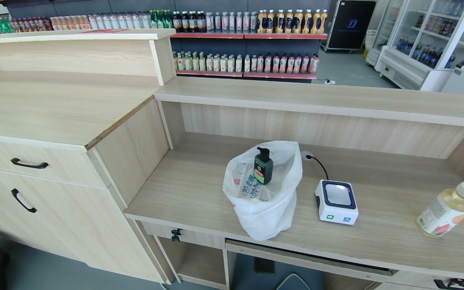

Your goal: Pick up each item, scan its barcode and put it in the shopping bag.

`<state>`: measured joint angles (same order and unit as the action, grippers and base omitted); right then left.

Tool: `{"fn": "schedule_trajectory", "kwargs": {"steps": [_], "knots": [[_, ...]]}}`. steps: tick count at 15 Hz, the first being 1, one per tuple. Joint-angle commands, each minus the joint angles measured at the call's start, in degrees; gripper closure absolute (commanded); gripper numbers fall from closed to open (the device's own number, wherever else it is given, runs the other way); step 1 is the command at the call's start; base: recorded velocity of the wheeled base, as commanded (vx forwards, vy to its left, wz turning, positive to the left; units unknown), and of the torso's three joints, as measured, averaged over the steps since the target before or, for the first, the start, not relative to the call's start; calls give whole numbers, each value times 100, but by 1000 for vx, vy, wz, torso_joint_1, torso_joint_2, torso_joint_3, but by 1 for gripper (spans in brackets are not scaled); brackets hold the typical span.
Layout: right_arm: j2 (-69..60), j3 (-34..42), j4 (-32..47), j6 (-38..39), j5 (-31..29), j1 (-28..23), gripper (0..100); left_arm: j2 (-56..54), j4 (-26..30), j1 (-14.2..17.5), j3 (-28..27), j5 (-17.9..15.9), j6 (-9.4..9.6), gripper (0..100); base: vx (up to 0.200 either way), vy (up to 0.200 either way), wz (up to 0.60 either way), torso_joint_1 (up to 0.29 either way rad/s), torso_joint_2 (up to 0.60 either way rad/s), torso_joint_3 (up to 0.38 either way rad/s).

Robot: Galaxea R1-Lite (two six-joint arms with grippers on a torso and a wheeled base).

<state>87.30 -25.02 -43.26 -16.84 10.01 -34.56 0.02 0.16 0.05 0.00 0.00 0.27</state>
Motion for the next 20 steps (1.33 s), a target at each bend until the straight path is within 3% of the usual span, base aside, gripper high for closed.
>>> {"fn": "schedule_trajectory", "kwargs": {"steps": [1,3,7,10,17,20], "knots": [[-37,111,-7,5,-8,-7,0,-2,2,4,0,0,0,0,-200,0,0,2,2,-2],[-64,199,-7,14,-8,-42,0,-2,2,4,0,0,-9,0,-200,0,0,2,2,2],[15,181,-33,304,-16,-60,0,-2,-7,4,0,0,-9,0,0,0,0,0,0,0],[323,243,-525,339,-43,-77,0,-2,2,4,0,0,-9,0,0,0,0,0,0,0],[2336,1113,-3636,497,-25,-130,0,-2,2,4,0,0,-9,0,0,0,0,0,0,0],[2696,1095,-4032,690,-25,37,0,-2,2,4,0,0,-9,0,0,0,0,0,0,0]]}}
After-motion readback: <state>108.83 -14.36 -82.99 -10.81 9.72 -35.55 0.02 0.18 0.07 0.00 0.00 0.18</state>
